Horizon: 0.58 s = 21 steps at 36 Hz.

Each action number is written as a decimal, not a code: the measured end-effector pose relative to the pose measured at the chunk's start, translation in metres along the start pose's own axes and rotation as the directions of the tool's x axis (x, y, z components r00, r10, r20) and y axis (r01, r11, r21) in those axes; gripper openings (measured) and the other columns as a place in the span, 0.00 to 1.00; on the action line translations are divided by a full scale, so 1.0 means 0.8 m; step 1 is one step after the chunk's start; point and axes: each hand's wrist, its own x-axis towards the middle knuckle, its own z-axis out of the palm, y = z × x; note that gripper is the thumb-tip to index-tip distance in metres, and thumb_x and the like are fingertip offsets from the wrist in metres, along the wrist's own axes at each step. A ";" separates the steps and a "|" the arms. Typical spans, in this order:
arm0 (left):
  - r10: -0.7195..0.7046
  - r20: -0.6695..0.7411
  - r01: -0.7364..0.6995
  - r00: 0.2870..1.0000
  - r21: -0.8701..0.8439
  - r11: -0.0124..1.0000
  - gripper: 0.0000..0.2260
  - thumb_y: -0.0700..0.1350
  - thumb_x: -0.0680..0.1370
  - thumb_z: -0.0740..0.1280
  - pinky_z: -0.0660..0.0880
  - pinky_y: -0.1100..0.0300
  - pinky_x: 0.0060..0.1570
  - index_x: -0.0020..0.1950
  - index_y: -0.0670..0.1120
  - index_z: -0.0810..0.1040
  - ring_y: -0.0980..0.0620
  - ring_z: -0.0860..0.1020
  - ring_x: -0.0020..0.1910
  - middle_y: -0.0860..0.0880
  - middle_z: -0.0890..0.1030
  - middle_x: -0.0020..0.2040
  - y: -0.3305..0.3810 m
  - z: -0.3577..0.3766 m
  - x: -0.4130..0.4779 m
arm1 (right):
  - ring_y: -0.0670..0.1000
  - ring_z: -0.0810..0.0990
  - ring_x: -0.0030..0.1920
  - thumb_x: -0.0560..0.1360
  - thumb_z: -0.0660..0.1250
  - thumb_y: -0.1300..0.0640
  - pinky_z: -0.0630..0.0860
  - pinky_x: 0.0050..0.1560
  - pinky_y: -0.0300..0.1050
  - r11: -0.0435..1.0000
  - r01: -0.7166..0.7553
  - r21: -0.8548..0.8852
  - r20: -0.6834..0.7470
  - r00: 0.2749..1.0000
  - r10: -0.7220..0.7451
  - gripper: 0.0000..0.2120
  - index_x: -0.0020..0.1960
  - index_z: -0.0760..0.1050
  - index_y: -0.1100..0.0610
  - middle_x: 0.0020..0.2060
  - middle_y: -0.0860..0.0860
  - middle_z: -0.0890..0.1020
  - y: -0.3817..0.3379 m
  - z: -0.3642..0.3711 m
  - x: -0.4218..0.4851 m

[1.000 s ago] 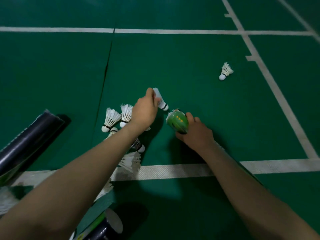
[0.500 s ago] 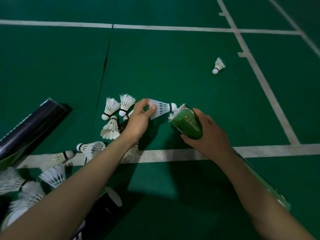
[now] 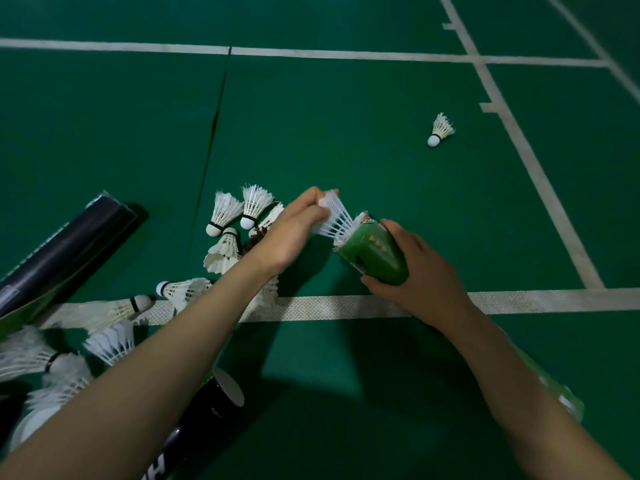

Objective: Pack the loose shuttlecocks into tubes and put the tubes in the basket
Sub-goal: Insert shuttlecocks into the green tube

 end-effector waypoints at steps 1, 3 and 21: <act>0.008 0.010 -0.009 1.000 0.031 0.999 0.04 0.45 0.75 0.59 0.66 0.56 0.55 0.40 0.47 0.66 0.55 0.73 0.53 0.46 0.76 0.58 0.000 0.002 0.000 | 0.55 0.76 0.56 0.67 0.71 0.40 0.76 0.53 0.51 1.000 0.003 -0.002 0.002 1.000 -0.003 0.41 0.73 0.55 0.43 0.64 0.49 0.72 0.000 0.000 -0.001; 0.018 0.035 -0.021 0.999 0.084 0.996 0.03 0.47 0.74 0.59 0.66 0.53 0.62 0.42 0.50 0.66 0.56 0.72 0.61 0.49 0.75 0.62 0.000 0.007 0.000 | 0.55 0.76 0.56 0.67 0.71 0.40 0.76 0.52 0.50 1.000 0.009 -0.004 0.000 1.000 -0.009 0.41 0.74 0.56 0.44 0.64 0.49 0.72 -0.001 0.001 -0.002; -0.004 0.113 -0.004 0.994 0.068 0.998 0.22 0.62 0.81 0.46 0.51 0.53 0.74 0.73 0.61 0.61 0.59 0.58 0.72 0.51 0.60 0.76 -0.007 0.041 -0.013 | 0.54 0.75 0.59 0.66 0.73 0.42 0.75 0.55 0.50 0.999 0.016 0.032 -0.034 0.999 -0.015 0.41 0.74 0.59 0.46 0.65 0.49 0.72 -0.003 0.000 -0.001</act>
